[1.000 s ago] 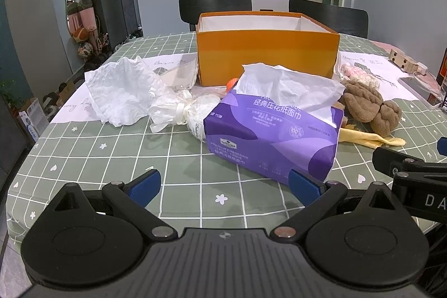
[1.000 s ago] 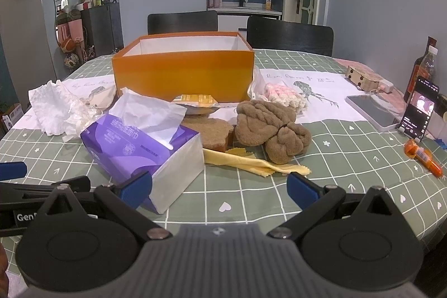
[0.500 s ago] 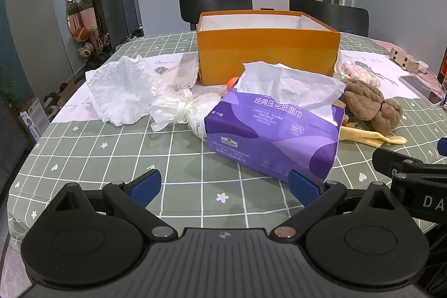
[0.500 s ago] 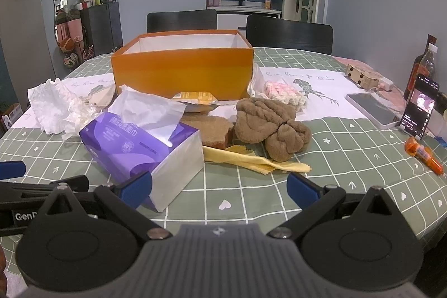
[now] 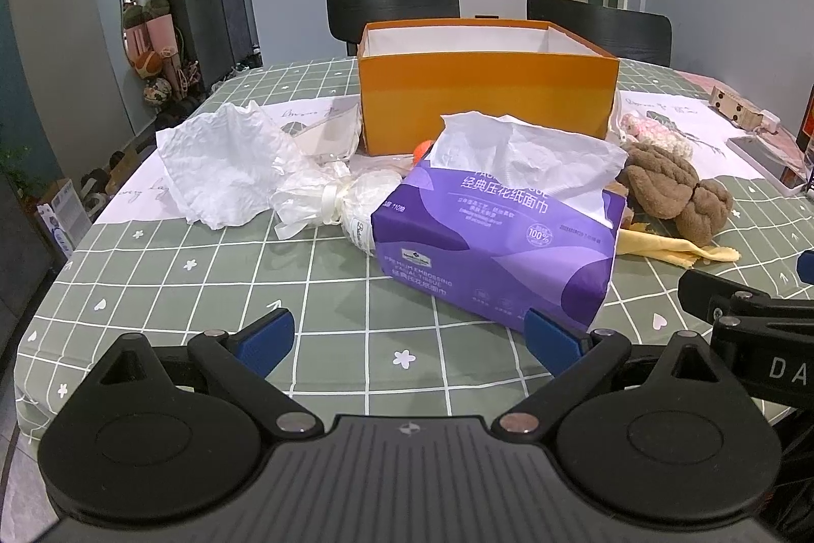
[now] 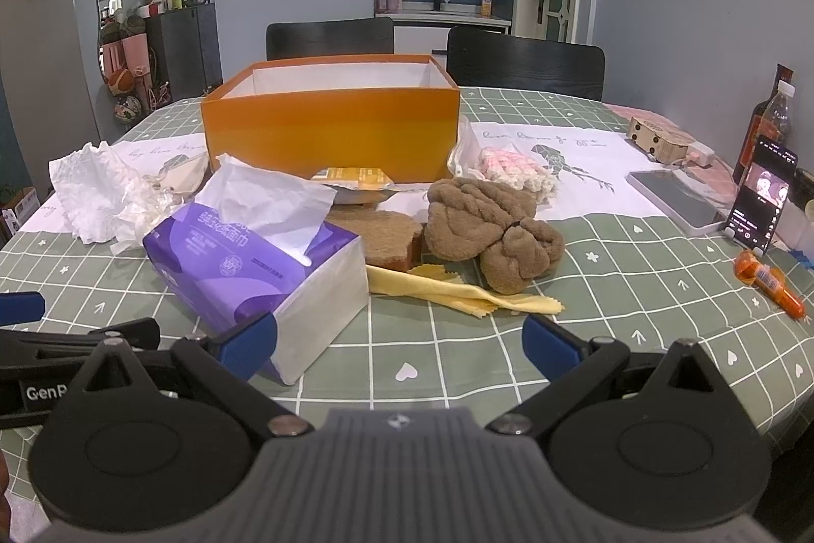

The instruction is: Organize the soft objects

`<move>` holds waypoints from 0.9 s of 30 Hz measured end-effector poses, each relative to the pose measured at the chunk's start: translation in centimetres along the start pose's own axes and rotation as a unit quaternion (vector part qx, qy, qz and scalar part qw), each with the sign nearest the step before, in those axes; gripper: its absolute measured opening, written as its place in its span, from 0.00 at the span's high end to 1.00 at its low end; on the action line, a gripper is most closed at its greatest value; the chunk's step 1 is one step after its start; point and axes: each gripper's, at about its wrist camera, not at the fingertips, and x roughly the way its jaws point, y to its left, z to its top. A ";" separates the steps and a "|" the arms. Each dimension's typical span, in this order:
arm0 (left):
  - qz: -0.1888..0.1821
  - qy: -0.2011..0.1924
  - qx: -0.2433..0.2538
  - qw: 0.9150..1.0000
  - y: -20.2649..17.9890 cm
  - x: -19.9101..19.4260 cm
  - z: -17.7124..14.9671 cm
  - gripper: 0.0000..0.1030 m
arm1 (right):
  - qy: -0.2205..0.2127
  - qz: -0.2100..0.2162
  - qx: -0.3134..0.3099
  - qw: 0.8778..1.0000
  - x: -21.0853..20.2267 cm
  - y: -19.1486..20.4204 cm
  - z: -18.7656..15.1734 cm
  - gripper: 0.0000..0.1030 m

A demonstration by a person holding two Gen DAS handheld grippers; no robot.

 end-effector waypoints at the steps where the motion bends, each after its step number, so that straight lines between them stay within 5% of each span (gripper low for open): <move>1: 0.000 0.000 0.000 1.000 0.0 0.0 0.0 0.00 | 0.000 0.000 0.000 1.000 0.0 0.0 0.0 0.02; 15: 0.003 -0.007 0.004 1.000 0.0 -1.1 -0.1 0.00 | -0.007 -0.001 -0.002 1.000 -1.0 -0.2 -0.2 0.02; 27: -0.006 -0.013 -0.010 1.000 2.8 -3.4 -0.9 0.00 | -0.004 0.046 -0.014 0.999 -2.7 -0.2 -0.6 0.02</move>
